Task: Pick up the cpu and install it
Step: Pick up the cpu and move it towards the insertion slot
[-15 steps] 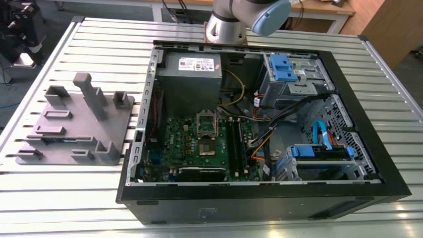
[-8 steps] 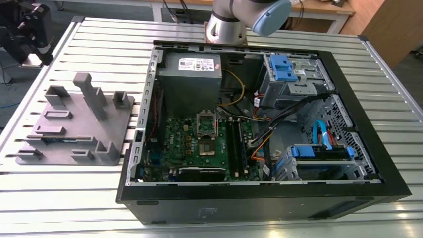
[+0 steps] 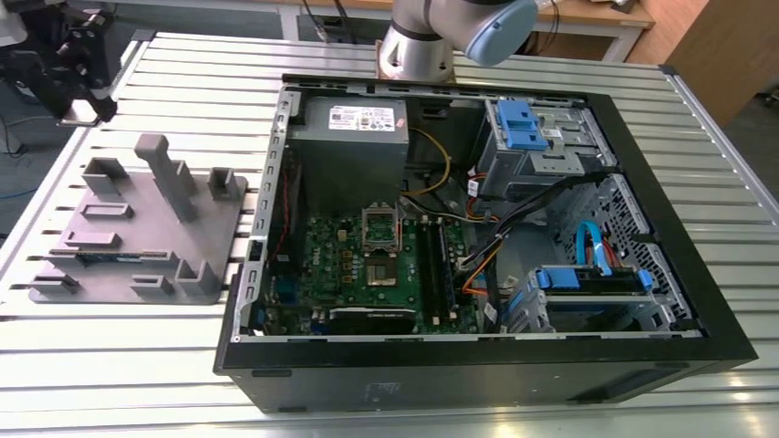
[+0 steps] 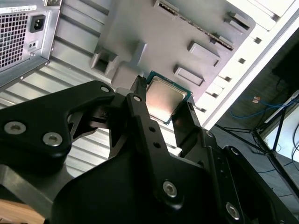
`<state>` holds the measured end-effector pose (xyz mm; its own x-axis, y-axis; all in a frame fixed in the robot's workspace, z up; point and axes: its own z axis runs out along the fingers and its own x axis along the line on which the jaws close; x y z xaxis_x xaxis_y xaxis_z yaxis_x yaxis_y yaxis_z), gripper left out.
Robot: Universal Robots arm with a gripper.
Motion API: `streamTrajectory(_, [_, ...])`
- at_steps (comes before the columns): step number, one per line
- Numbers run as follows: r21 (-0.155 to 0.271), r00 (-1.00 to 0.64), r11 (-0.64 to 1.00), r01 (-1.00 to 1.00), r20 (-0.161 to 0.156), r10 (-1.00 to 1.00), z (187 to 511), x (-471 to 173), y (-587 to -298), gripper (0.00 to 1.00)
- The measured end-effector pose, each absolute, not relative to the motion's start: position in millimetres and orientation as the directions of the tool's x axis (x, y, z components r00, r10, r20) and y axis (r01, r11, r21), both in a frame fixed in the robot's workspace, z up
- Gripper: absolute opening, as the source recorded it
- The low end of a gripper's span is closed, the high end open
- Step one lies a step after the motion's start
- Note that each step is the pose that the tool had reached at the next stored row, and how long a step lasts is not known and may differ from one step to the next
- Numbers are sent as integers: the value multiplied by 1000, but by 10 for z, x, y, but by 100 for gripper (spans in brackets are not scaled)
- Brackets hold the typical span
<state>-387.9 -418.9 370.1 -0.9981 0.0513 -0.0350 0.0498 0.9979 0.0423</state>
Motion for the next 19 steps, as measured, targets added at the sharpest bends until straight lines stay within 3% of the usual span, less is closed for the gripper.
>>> streamTrajectory(19, [42,-998,998,50,-35,51,3687,-3437,-4189,47])
